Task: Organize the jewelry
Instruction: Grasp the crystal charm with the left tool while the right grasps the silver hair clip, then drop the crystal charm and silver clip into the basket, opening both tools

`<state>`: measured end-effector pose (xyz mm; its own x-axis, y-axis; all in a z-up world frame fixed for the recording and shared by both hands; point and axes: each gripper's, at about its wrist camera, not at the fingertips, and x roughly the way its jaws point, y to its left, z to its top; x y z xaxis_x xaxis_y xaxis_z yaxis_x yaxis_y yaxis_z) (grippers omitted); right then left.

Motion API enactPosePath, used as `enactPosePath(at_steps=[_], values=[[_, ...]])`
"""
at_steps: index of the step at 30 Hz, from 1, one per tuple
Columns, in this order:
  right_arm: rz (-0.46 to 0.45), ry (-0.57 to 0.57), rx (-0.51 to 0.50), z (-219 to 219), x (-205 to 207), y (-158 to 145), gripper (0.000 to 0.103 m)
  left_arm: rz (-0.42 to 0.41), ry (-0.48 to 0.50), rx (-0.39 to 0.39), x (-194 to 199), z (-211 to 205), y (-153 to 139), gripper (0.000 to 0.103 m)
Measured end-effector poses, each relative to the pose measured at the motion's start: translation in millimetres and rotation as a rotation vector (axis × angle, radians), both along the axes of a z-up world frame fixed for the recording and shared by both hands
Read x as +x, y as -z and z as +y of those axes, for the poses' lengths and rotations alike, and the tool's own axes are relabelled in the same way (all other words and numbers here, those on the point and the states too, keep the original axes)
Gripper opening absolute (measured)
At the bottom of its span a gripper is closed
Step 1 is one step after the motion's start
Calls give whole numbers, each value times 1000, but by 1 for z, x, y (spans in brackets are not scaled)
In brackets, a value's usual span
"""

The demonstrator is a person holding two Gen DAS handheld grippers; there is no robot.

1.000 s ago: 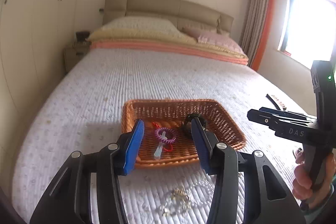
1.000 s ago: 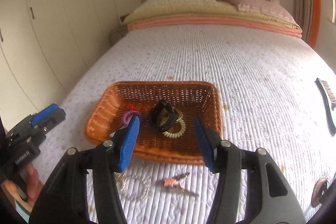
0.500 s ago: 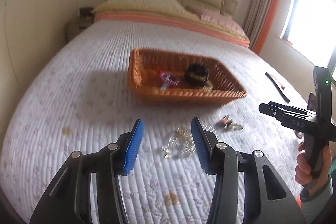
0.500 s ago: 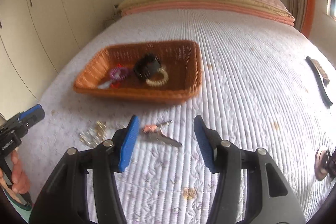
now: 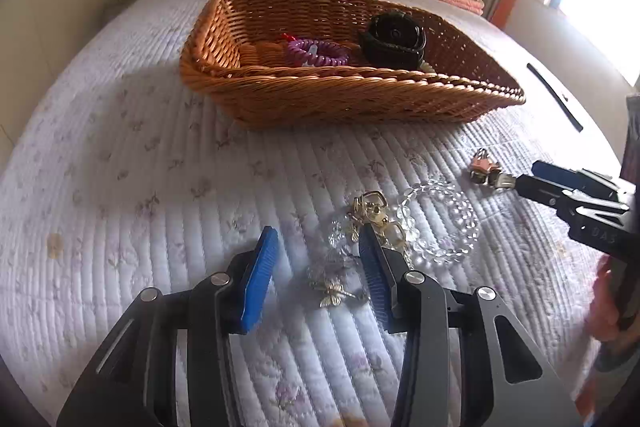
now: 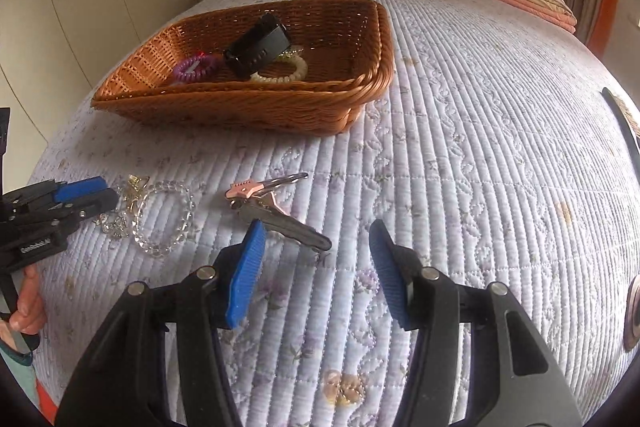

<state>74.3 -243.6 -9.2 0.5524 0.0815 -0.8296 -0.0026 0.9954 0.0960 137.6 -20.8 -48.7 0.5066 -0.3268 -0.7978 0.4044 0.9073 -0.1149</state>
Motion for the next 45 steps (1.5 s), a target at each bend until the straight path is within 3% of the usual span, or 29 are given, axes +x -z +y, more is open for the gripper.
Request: enactPosePath(at_steps=[2,4,6,14,23,26,28,30,35,38,39,42,45], values=[[8,-11,-1,3,2,4,51,-14,-8,44,-2,-4,2,35],[14,-21,-10,6,3,6,51,-35,-24,92,-4,-5,2,15],[16,-38,-15,11,6,9,51,-43,-42,115,-5,-1,1,7],[20,-131,-11,36,-9,5,38,-48,-141,104,-24,43,-4,7],[-21,-102,-59,43,-23,-5,38,-8,-144,23,-33,67,-5,8],[-16,-98,-71,45,-13,-5,38,-11,-138,14,-34,67,-4,16],[-10,-94,-79,48,-3,-1,38,-16,-147,19,-34,66,-4,33],[-3,-87,-93,50,4,4,38,-21,-161,18,-36,69,-5,41],[-5,-77,-125,54,14,11,37,-10,-171,31,-30,67,-1,40],[-14,-96,-147,61,12,12,19,-29,-170,71,-31,59,0,25],[-18,-97,-161,64,11,12,15,-35,-166,78,-31,58,-1,10],[-32,-96,-186,68,4,11,14,-59,-156,97,-35,54,-2,7],[-34,-85,-163,64,-8,9,14,-64,-117,36,-40,57,-7,7]])
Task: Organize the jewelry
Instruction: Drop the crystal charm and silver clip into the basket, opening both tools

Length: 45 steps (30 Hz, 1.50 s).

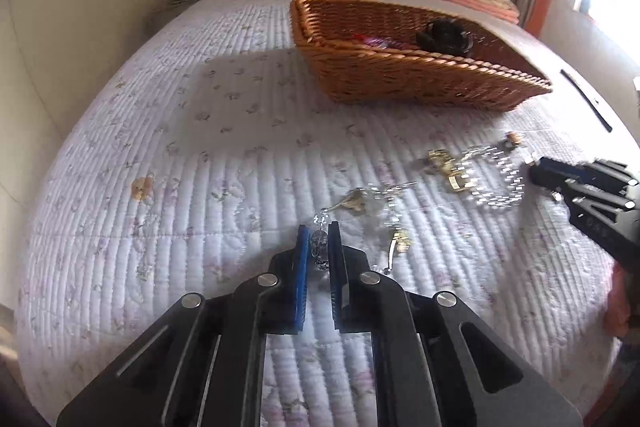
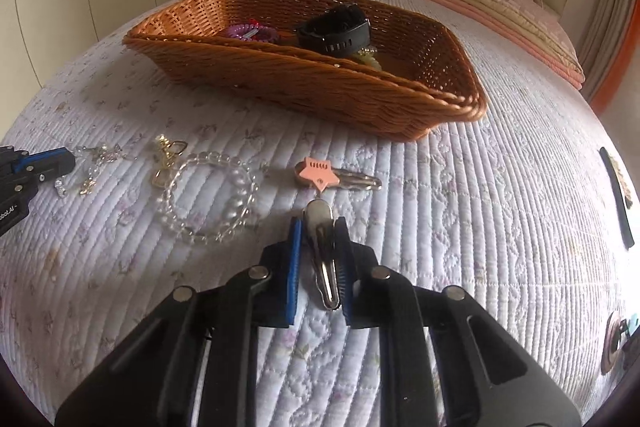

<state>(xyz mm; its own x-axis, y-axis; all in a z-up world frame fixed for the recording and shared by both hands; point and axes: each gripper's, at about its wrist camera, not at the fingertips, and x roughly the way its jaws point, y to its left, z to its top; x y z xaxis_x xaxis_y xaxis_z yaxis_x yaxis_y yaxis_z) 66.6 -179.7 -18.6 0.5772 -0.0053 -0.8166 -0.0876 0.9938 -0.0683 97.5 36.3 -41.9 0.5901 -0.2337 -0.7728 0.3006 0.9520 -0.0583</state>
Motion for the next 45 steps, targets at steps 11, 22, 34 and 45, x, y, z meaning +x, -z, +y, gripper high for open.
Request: enactPosePath(at_steps=[11,22,34,45], values=[[-62,64,77,-22,-46,-28,14,-42,132,-199,-36,-5,-40,7],[-172,80,157,-38,-30,-94,14,-188,178,-188,-31,-35,-115,7],[-130,129,163,-54,87,-106,14,-230,93,-219,87,-72,-145,7],[-20,149,122,-60,125,-51,14,-70,19,-201,137,-66,-68,7]])
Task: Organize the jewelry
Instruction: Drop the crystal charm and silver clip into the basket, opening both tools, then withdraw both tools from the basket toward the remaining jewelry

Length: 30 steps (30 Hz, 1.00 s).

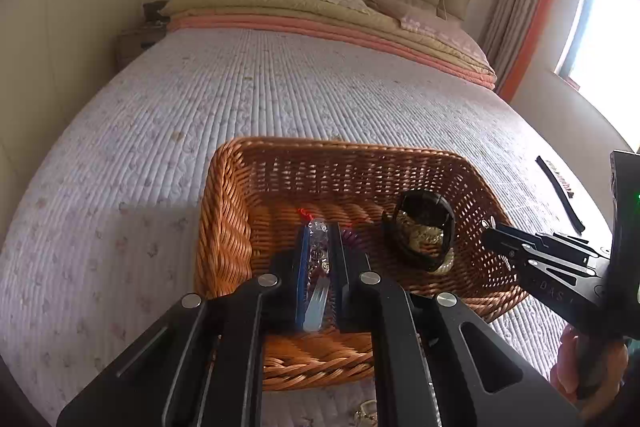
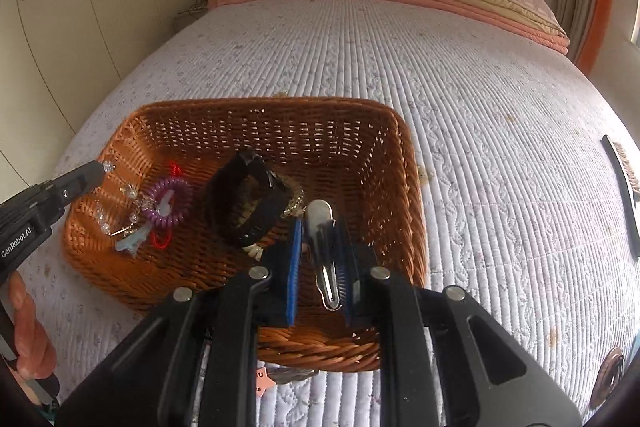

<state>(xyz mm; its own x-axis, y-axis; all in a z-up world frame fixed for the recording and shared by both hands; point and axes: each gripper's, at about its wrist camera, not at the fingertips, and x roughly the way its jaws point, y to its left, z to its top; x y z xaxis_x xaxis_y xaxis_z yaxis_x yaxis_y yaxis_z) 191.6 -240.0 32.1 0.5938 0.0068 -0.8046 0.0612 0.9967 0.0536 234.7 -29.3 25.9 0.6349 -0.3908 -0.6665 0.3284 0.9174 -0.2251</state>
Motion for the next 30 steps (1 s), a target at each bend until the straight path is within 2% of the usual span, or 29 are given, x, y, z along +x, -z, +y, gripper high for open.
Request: enactPosePath(at_steps=[8,9,10,12,17,22,27,30], values=[[33,31,5,2,4,12,16,23,27,28,-2,0,12,10],[34,30,15,2,4,11,20,24,33,26,-5,0,12,20],[29,27,27,2,3,10,29,24,39,13,-9,3,10,35],[8,33,24,2,-3,6,44,-6,41,-18,-22,9,4,41],[-51,41,59,2,-29,-16,44,-73,42,-85,-53,29,-23,42],[-92,14,76,16,-69,-42,44,-116,57,-117,-86,43,-46,43],[-79,-20,91,35,-102,-42,44,-127,69,-117,-119,53,-50,43],[-47,-34,112,44,-119,-30,44,-114,73,-116,-134,58,-43,43]])
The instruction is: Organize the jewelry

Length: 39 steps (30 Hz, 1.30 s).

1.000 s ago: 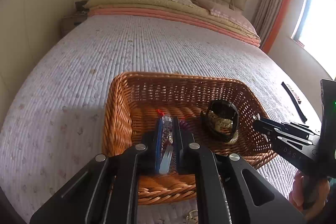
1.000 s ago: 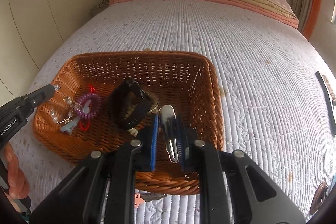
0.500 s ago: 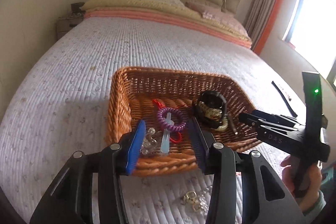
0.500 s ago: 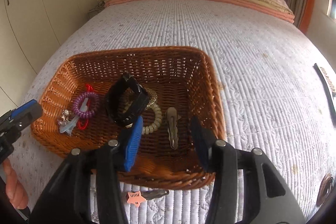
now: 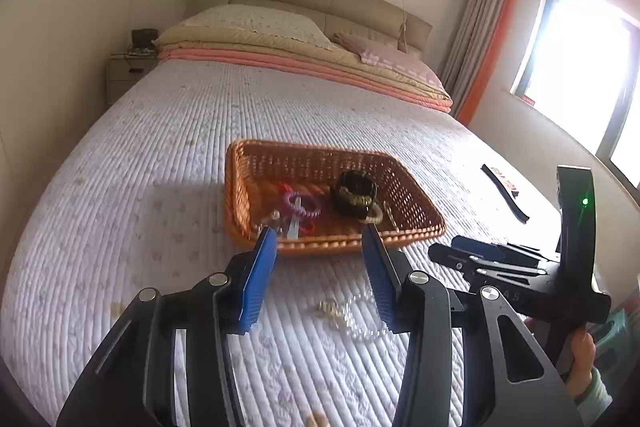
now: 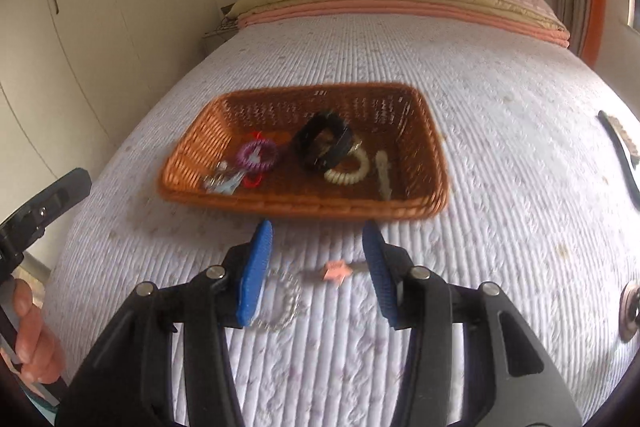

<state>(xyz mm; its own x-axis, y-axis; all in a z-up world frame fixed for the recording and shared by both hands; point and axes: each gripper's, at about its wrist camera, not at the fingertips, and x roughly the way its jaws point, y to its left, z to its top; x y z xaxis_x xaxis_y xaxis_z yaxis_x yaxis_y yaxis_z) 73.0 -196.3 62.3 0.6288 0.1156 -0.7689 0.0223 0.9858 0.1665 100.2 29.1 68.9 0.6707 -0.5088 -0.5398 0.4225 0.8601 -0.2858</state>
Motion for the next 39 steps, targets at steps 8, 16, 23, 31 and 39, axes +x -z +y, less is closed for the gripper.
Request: enactPosePath(at_steps=[8,16,23,31,39], values=[[112,-7,37,13,-11,46,38,112,35,6,-7,5,42,41],[156,-8,28,17,1,70,34,212,66,93,17,-12,89,32],[135,-9,-32,24,7,76,21,263,121,117,44,-36,104,31],[115,-14,-10,20,5,80,20,278,143,135,60,-60,111,25],[103,-20,-29,21,-2,80,20,285,146,146,62,-64,112,22]])
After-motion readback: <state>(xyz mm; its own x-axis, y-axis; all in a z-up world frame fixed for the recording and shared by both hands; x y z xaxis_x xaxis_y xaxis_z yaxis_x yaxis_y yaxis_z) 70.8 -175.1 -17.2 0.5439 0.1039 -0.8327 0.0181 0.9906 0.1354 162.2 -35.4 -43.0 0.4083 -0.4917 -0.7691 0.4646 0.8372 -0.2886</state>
